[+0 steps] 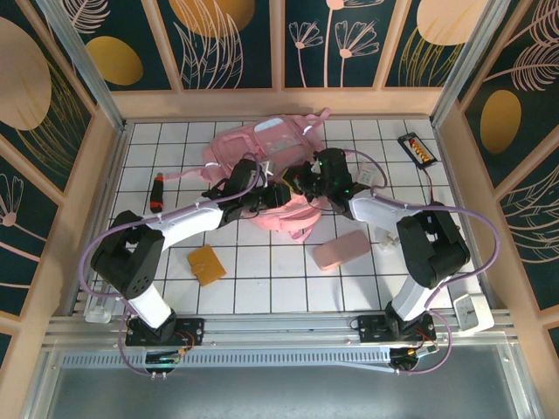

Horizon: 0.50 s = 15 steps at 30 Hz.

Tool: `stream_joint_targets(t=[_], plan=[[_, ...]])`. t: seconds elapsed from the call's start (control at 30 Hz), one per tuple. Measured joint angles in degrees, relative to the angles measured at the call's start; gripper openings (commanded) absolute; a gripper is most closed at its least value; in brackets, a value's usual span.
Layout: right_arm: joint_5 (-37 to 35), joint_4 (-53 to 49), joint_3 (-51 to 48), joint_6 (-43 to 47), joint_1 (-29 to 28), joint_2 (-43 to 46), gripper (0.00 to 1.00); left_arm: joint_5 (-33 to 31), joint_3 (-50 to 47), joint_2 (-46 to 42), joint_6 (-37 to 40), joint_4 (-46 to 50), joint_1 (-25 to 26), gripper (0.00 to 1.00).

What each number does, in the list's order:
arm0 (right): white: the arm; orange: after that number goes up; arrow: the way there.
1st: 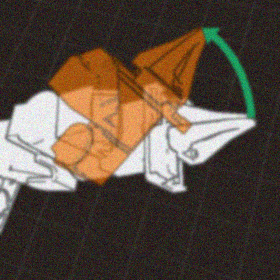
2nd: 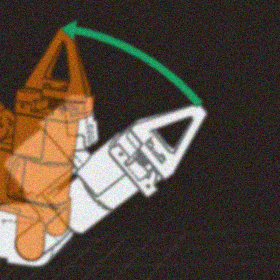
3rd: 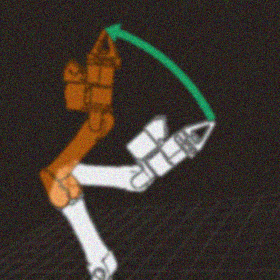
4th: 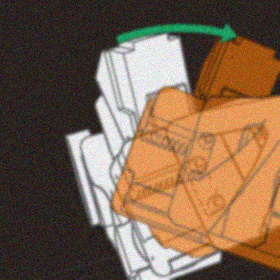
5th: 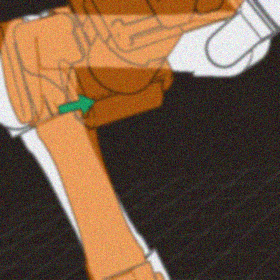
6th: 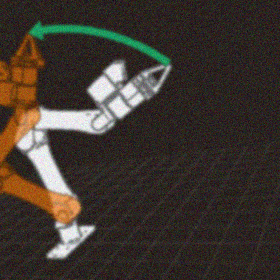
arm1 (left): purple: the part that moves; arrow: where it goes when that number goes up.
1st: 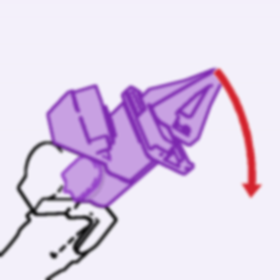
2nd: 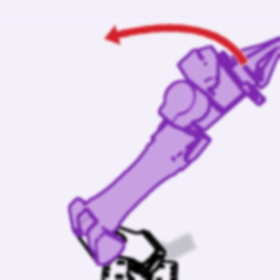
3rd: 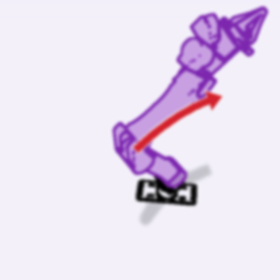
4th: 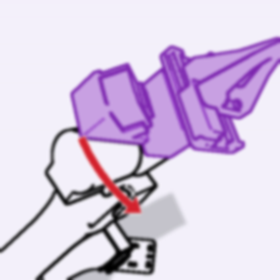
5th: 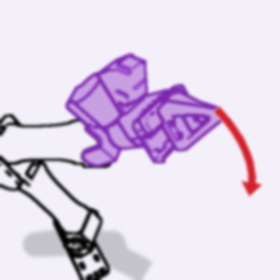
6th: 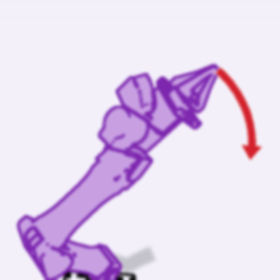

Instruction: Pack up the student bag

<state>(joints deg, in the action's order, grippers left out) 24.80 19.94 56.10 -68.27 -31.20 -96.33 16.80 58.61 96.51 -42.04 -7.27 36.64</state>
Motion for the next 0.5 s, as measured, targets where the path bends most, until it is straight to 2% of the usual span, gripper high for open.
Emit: stream_joint_targets(t=[0.07,0.17,0.33,0.5], plan=[[-0.68,1.38,-0.98,-1.77,-0.22,0.28,0.00,-0.46,-0.52,0.00,0.96,-0.20,-0.17,0.10],[-1.25,2.23,-1.46,-3.58,-0.48,0.35,0.00,-1.64,-1.90,0.00,2.21,-1.57,-0.31,0.00],[-1.36,1.66,-1.40,-3.69,-0.90,0.42,0.00,-2.60,-5.53,-1.55,4.24,-5.64,-0.28,0.00],[-1.22,-1.84,-0.68,-0.35,-0.81,1.68,0.00,-2.84,-7.54,-4.70,7.39,-5.77,-0.50,0.00]])
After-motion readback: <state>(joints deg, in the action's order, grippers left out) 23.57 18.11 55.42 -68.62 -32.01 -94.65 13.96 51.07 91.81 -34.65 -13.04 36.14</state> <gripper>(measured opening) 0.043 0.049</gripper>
